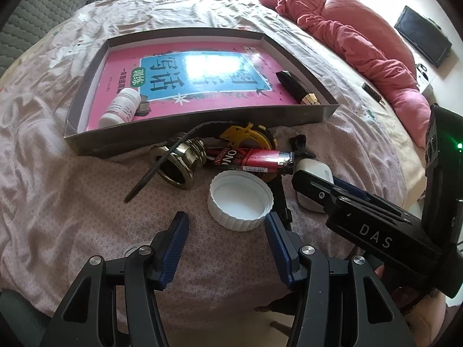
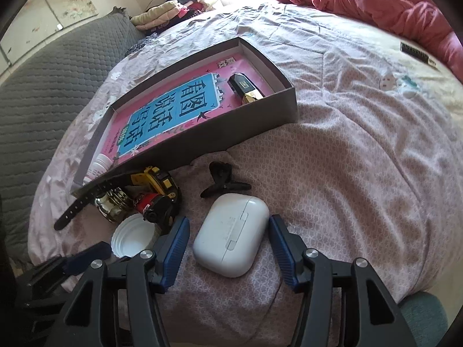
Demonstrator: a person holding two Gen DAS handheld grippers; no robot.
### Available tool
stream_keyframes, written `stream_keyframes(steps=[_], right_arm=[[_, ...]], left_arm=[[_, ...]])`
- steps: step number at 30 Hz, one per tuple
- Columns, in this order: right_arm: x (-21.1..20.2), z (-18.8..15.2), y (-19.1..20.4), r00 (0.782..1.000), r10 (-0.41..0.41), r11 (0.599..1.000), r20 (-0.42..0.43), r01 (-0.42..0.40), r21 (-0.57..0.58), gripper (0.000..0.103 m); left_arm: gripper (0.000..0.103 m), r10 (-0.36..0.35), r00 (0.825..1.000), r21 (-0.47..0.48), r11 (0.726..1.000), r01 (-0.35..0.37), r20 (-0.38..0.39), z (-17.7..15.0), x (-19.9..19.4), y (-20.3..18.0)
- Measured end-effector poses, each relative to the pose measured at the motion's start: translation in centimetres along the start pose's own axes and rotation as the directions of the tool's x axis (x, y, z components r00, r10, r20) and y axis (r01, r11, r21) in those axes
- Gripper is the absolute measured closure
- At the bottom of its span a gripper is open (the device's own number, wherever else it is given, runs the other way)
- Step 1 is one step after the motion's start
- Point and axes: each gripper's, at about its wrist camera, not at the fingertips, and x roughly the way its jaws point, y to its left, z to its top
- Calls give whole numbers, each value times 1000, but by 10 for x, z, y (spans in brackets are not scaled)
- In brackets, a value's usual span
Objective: Organize rigid objects
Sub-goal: 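Move the left tool to the white bottle cap while the right tool approaches the white earbud case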
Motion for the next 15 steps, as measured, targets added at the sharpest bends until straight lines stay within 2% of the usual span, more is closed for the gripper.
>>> stream_keyframes(steps=[4,15], right_arm=[[2,1,2,1000,-16,1000,-7,16,-12,46],[2,4,-5,1000,8,1000,-20,-8,-8,49]], left_arm=[[45,0,1000,13,1000,0,1,3,5,-3],[40,15,1000,27,1000,-15,-8,10,19,-8]])
